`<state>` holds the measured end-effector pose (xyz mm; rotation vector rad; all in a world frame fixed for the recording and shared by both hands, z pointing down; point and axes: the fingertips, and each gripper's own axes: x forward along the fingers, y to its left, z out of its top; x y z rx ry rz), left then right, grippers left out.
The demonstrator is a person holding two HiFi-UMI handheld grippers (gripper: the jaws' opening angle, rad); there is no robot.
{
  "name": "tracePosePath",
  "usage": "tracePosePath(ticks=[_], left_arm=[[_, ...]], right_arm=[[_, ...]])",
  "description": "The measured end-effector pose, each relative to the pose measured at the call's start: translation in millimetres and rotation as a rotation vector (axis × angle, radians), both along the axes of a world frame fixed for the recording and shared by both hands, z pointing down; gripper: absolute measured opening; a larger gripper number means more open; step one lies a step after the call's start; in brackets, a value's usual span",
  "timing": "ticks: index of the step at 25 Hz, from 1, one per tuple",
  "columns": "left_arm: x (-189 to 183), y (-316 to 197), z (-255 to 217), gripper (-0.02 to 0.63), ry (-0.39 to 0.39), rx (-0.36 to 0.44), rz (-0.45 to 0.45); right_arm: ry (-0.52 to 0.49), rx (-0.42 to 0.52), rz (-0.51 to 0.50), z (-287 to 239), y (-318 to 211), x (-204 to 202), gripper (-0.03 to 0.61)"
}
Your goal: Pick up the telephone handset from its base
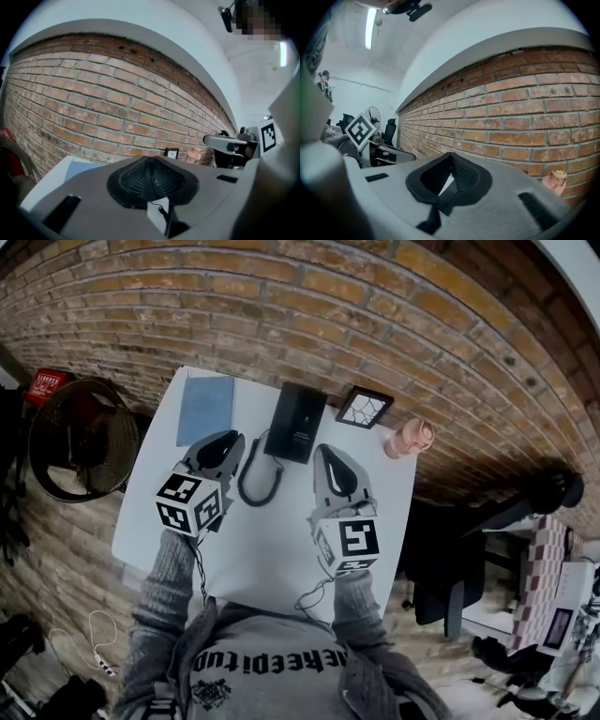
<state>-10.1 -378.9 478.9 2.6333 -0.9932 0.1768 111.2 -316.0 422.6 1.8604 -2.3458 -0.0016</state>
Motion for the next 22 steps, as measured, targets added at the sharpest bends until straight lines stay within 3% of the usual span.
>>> tracePosePath(ticks=[11, 16, 22], left_arm=[[56.8, -54.0, 63.9, 0.13, 0.04, -0.208, 0.086], [77.6, -69.3, 92.6, 0.147, 0.007, -0.27, 0.122], [94.2, -85.8, 121.8, 0.152, 0.034, -0.357, 0.126]], right_arm=[[-0.002, -0.045, 0.007, 22.6, -9.6, 14.1, 0.006], [-0.001, -0.064, 0.017, 30.1, -13.2, 19.2, 0.006], [-0.009, -0.098, 0.042, 47.7, -14.6, 30.0, 0.006]])
